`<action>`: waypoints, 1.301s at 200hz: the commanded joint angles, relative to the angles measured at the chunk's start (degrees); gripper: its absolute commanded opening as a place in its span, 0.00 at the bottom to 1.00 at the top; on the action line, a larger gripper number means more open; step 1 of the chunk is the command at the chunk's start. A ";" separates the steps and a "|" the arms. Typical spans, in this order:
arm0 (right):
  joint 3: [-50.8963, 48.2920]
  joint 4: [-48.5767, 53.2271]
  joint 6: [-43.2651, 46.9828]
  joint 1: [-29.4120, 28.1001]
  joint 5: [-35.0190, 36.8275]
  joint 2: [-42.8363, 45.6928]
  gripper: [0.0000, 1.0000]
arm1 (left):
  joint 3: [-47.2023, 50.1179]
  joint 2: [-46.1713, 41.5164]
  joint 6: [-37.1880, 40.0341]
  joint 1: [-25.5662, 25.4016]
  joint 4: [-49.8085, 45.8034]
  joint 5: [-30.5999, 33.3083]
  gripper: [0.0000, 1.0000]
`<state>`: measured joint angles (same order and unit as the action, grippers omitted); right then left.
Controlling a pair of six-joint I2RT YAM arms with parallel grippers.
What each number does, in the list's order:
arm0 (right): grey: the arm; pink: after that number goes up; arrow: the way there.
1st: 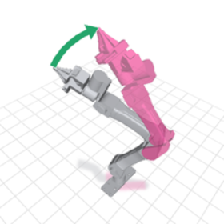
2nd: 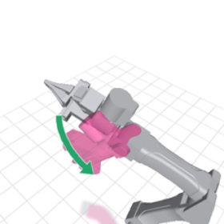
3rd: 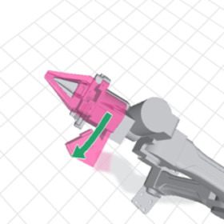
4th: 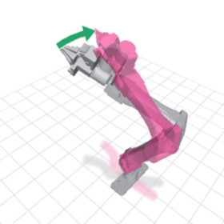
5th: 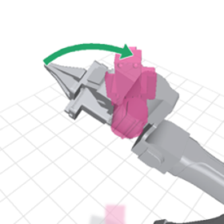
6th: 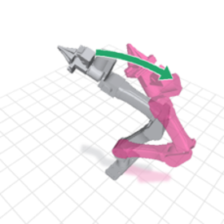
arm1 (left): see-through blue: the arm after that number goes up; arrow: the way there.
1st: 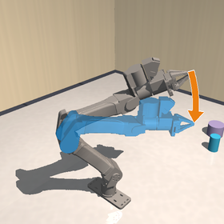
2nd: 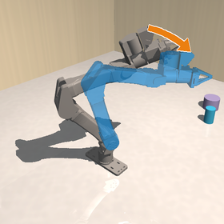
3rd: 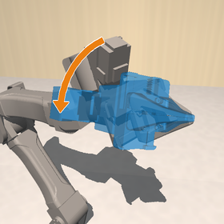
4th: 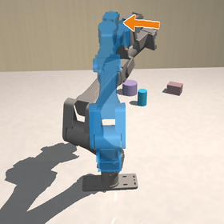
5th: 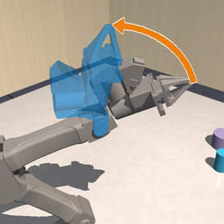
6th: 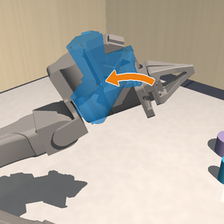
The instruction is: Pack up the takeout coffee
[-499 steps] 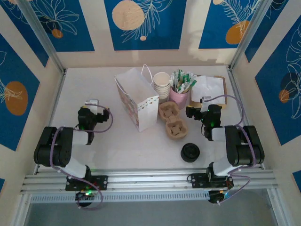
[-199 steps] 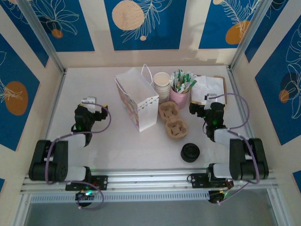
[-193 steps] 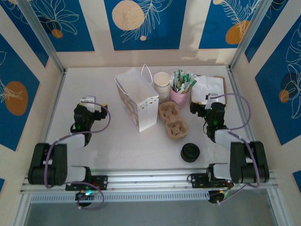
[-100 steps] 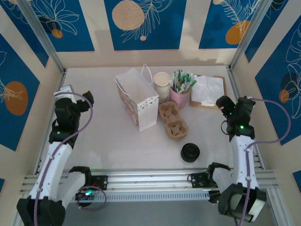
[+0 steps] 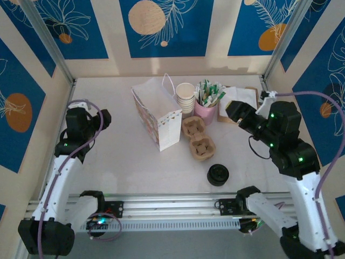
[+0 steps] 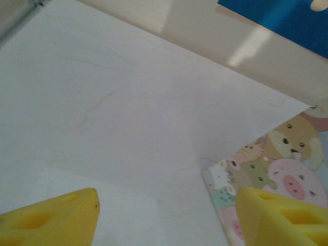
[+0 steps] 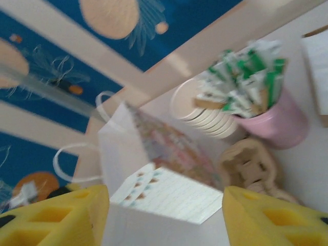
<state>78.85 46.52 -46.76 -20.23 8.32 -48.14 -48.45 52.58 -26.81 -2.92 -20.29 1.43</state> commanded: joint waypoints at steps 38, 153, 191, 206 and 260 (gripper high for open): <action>13.66 8.65 -21.35 -22.07 27.30 -20.19 0.48 | -1.83 0.82 -3.69 -0.33 -1.72 -4.52 0.61; 31.38 16.32 -37.51 -16.01 23.68 -47.45 0.36 | -2.00 1.48 -4.83 -0.42 -3.09 -0.80 0.54; 36.92 17.00 -36.54 -15.47 22.04 -54.23 0.36 | -2.09 2.04 -5.10 -0.42 -3.42 -0.47 0.53; 39.20 17.75 -36.51 -15.20 21.83 -56.80 0.36 | -2.29 2.16 -5.17 -0.42 -3.72 -0.29 0.53; 45.08 20.38 -36.05 -13.83 22.06 -63.42 0.37 | -2.19 2.14 -5.31 -0.42 -3.60 -0.59 0.52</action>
<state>120.79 63.51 -81.93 -34.74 30.00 -109.82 -48.62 54.57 -31.48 -2.92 -23.20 0.27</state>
